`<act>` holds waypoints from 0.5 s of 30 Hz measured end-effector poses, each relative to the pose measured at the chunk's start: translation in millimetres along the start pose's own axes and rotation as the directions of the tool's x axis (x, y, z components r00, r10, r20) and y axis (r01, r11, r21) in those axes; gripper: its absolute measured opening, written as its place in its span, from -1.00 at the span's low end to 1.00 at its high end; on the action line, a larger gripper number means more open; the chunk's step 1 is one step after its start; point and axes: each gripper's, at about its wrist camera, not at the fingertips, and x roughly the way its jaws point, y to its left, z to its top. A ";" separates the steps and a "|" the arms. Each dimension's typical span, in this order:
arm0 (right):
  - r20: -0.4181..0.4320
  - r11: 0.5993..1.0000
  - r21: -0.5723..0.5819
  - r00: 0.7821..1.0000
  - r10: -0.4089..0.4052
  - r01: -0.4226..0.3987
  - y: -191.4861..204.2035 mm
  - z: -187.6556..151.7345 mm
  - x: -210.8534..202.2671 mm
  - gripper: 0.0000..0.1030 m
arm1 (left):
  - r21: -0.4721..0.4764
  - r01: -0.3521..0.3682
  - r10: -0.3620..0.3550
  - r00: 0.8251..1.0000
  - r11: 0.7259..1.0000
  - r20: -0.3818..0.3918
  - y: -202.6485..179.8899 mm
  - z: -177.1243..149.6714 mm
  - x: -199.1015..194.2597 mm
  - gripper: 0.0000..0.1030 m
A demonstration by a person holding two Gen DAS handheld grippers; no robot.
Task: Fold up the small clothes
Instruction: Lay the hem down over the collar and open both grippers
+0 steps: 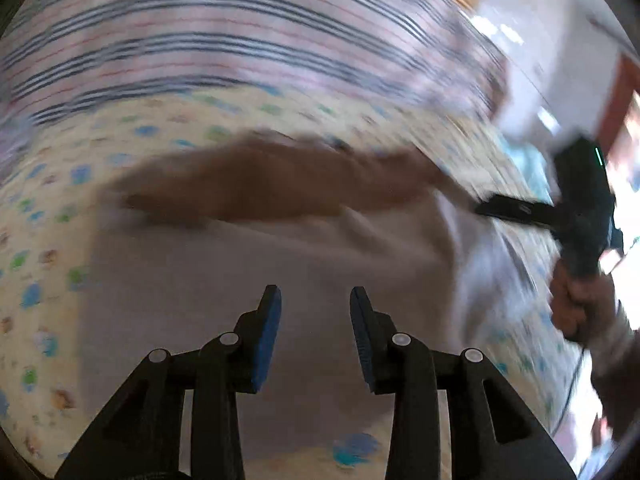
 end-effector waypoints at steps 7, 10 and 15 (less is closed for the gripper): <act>-0.326 0.983 -0.179 0.945 -0.012 -0.050 29.6 -10.1 76.3 0.01 | 0.088 -0.055 0.065 0.991 0.995 -0.116 -2.4 17.5 58.0 -0.30; -0.347 0.986 -0.165 0.936 -0.060 0.002 15.3 -1.2 96.7 -0.01 | 0.050 -0.118 0.123 0.987 0.992 -0.103 27.6 37.2 70.8 -0.27; -0.244 0.972 -0.102 0.942 -0.231 0.211 -28.8 29.7 108.8 -0.06 | -0.046 -0.284 0.281 0.958 0.958 -0.059 88.0 64.5 80.2 -0.43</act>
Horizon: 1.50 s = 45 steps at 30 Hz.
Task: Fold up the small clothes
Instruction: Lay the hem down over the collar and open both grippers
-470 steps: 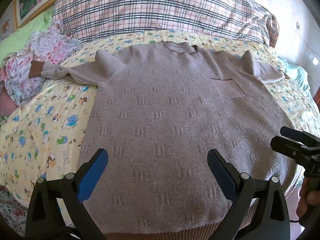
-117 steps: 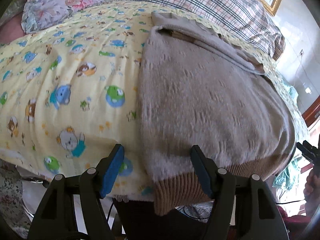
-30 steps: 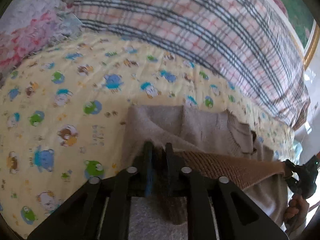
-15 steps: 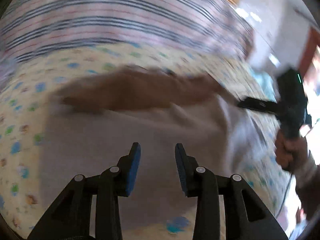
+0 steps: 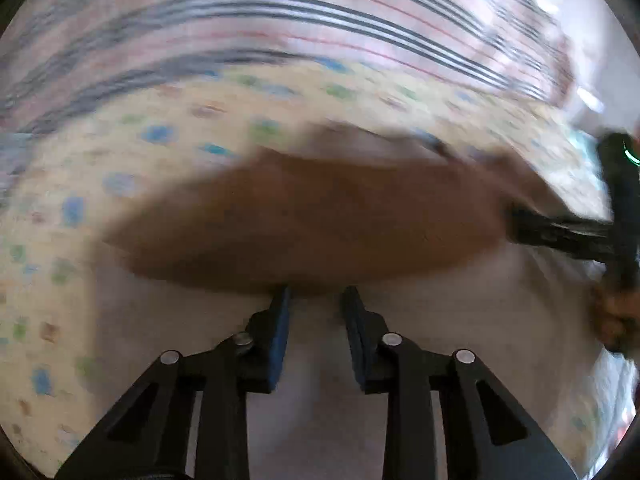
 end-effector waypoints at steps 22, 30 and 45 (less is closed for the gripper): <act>0.340 0.946 0.321 0.937 -0.074 -0.042 -27.2 -73.6 -110.1 -0.15 | -0.367 0.018 0.010 0.997 0.930 0.075 59.9 -81.3 -81.8 -0.41; 0.315 0.951 0.306 0.948 -0.046 -0.056 -2.8 -139.1 -121.9 0.00 | -0.416 0.115 -0.094 0.993 0.902 0.070 27.5 -151.6 -123.3 -0.35; 0.376 0.916 0.399 0.917 -0.135 -0.029 -11.3 -201.0 -151.7 0.04 | -0.579 0.153 -0.147 0.987 0.801 0.058 34.5 -216.8 -137.6 0.19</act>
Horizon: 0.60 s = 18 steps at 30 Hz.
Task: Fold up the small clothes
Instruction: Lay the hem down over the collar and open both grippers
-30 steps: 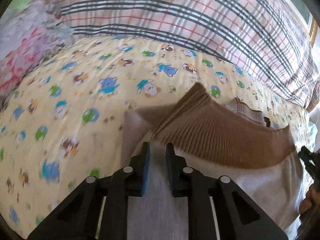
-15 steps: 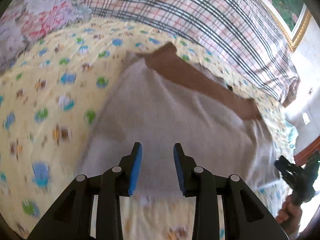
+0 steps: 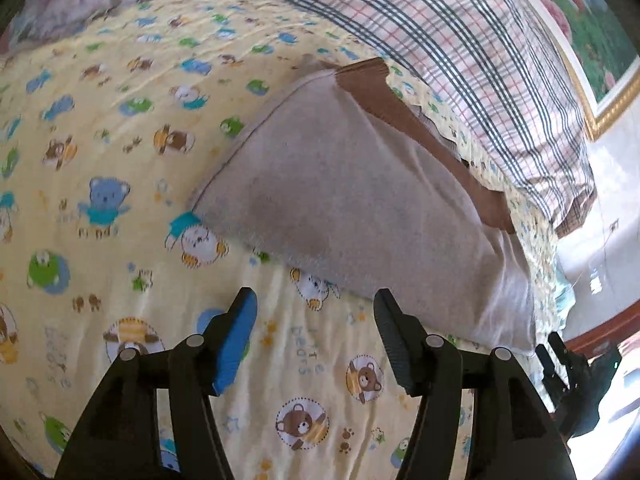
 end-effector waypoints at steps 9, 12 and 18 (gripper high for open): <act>0.028 0.990 -0.037 0.990 0.135 -0.134 21.3 -27.4 -10.2 0.08 | -0.038 -0.013 0.014 1.000 0.999 0.023 -3.5 9.2 13.0 0.26; 0.017 0.986 -0.049 0.987 0.163 -0.162 24.8 -32.3 -7.5 0.09 | -0.061 0.004 -0.001 0.999 0.998 0.044 -0.1 19.0 19.9 0.35; 0.007 0.984 -0.053 0.986 0.169 -0.168 27.1 -35.9 -4.7 0.12 | -0.145 0.050 -0.038 0.996 0.988 0.085 6.1 39.4 34.2 0.48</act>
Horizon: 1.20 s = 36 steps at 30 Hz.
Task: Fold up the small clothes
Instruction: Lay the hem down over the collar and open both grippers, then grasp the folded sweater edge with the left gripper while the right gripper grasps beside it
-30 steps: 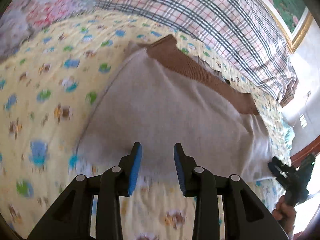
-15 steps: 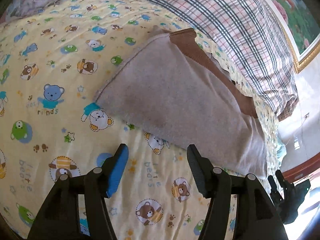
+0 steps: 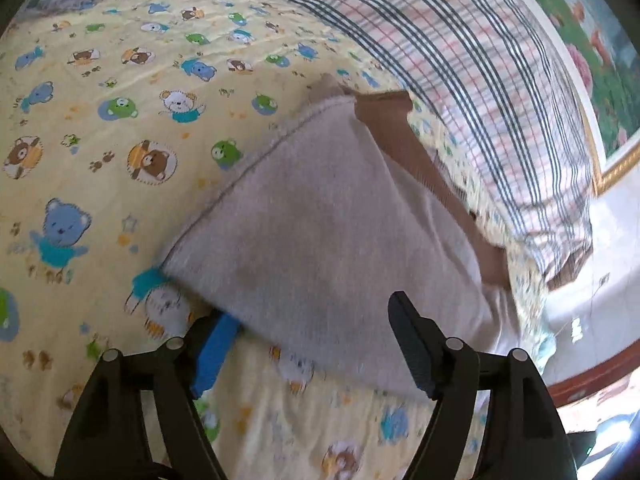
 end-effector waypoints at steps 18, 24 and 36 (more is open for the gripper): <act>-0.008 0.998 0.029 0.998 0.055 -0.055 -5.3 13.1 0.0 0.13 | 0.274 -0.060 0.020 0.989 0.960 0.145 -94.9 17.6 2.5 -0.83; 0.035 0.995 0.081 0.997 0.061 -0.064 -23.9 28.1 -14.1 0.13 | 0.469 0.067 -0.134 0.985 0.881 0.112 -177.3 -8.9 -9.6 -0.83; 0.045 0.997 0.073 0.999 0.025 -0.028 -55.1 76.8 -22.9 0.13 | 0.658 0.139 -0.100 0.990 0.740 -0.096 -256.9 -109.8 75.5 -0.86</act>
